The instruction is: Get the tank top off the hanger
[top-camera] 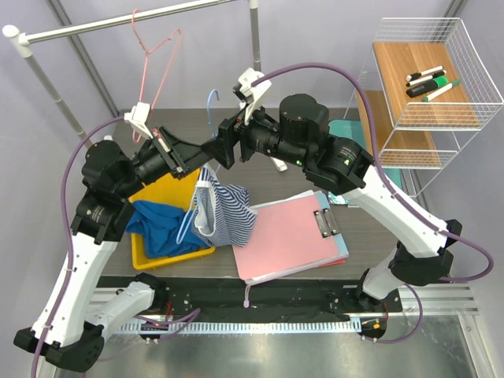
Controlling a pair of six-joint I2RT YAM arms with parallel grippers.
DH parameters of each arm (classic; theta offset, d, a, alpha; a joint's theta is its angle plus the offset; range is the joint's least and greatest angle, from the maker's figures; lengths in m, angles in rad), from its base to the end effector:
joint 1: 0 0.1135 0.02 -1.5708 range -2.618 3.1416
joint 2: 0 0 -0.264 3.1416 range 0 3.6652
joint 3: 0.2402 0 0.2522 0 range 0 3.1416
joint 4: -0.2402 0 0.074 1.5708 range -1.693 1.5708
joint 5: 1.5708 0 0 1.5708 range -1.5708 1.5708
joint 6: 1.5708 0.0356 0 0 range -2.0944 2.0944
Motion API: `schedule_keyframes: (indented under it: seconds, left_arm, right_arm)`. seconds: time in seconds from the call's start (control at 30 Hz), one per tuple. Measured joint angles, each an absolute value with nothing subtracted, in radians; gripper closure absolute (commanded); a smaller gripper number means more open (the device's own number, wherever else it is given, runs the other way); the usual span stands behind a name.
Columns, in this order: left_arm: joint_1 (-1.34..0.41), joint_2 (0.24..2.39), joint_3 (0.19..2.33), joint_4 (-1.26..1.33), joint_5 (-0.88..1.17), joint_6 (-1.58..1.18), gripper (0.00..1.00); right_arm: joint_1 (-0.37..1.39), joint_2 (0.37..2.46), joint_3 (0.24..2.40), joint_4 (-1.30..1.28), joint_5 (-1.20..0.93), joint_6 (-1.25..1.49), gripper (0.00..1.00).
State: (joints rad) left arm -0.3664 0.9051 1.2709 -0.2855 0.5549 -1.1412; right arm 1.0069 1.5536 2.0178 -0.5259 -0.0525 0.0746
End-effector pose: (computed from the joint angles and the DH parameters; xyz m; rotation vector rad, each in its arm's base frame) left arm 0.1503 -0.0778 0.4731 -0.1527 1.7296 -1.5750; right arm 0.1678 0.2689 0.5340 -0.8036 1.5037 0.8632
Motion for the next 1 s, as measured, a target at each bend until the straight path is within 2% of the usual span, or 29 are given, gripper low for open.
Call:
schedule_keyframes:
  seconds: [0.33,0.53,0.67,0.7,0.73,0.83,0.87,0.93,1.0]
  left_arm:
    - [-0.366,0.905,1.268,-0.289,0.582,-1.143,1.0]
    - [-0.366,0.905,1.268,-0.284,0.606,-1.145,1.0]
    - [-0.366,0.905,1.268,-0.28,0.627,-1.145,1.0]
    - [-0.366,0.905,1.268,-0.281,0.632,-1.145,1.0]
    - [-0.366,0.905,1.268,-0.281,0.637,-1.145,1.0]
    - [-0.366,0.905,1.268,-0.285,0.648,-1.147,1.0]
    - [-0.366,0.905,1.267,-0.29,0.653,-1.151,1.0]
    - [-0.365,0.905,1.267,-0.297,0.657,-1.153,0.93]
    - [-0.365,0.906,1.266,-0.306,0.675,-1.152,0.76]
  right_arm:
    - [1.008,1.554,2.017,-0.475,0.025,0.077,0.45]
    - [1.008,1.554,2.012,-0.445,0.01,0.083,0.62]
    - [1.012,1.556,2.004,-0.421,-0.014,0.09,0.7]
    - [1.013,1.556,1.997,-0.411,-0.02,0.095,0.74]
    - [1.013,1.556,1.989,-0.4,-0.025,0.102,0.85]
    - [1.014,1.552,1.959,-0.368,-0.031,0.113,0.96]
    - [1.014,1.546,1.942,-0.361,-0.03,0.114,0.97]
    - [1.012,1.53,1.911,-0.344,-0.032,0.119,0.99]
    - [1.012,1.51,1.873,-0.327,-0.032,0.133,0.99]
